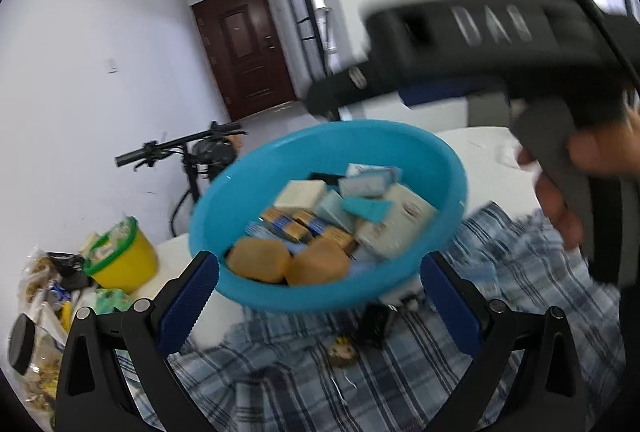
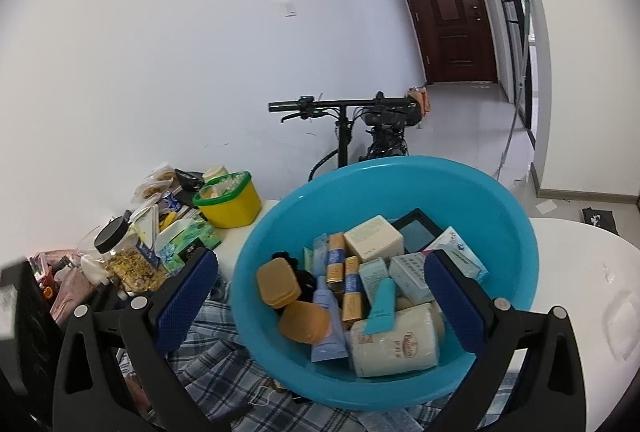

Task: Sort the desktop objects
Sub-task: 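Withdraw both tools from the blue basin back toward the shirt, then grasp the black charger with the left tool while the right tool approaches the blue packet, then grasp the blue barcode packet with the right tool and lift it over the basin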

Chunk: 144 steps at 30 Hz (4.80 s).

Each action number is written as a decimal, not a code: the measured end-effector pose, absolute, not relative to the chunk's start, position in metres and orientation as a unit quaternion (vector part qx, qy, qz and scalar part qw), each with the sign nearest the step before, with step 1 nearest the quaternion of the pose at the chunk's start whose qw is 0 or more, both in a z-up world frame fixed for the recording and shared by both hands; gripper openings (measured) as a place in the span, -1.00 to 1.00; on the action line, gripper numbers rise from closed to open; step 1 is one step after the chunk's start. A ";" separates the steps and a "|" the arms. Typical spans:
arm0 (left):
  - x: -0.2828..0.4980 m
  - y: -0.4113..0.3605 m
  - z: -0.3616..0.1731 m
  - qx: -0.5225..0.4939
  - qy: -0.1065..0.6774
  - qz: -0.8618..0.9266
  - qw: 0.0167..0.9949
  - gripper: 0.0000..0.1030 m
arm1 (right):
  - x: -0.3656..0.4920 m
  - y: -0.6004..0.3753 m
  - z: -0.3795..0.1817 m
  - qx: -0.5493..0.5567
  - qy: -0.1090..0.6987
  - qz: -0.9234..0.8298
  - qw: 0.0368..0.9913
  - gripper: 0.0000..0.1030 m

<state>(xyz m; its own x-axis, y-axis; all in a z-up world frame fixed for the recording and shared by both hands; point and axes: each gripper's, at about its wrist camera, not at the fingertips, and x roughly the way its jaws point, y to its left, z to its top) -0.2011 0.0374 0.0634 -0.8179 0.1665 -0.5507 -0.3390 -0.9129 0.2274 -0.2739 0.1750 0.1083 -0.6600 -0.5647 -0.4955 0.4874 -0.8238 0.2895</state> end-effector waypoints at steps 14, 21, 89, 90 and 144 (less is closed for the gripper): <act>-0.213 0.044 -0.027 -0.329 0.152 0.899 0.248 0.98 | -0.273 0.180 0.112 0.286 -0.078 -0.910 0.291 1.00; -0.238 0.043 -0.055 -0.393 0.126 0.878 0.243 0.28 | -0.265 0.176 0.120 0.271 -0.084 -0.912 0.297 1.00; -0.229 0.030 -0.041 -0.358 0.064 0.895 0.259 -0.38 | -0.232 0.196 -0.056 0.448 0.128 -0.845 0.264 -0.25; -0.229 0.030 -0.041 -0.358 0.064 0.895 0.258 -0.38 | -0.231 0.196 -0.055 0.448 0.127 -0.845 0.263 -0.26; -0.224 0.028 -0.036 -0.339 0.064 0.905 0.250 -0.38 | -0.300 0.153 0.044 0.354 0.067 -0.891 0.275 -0.26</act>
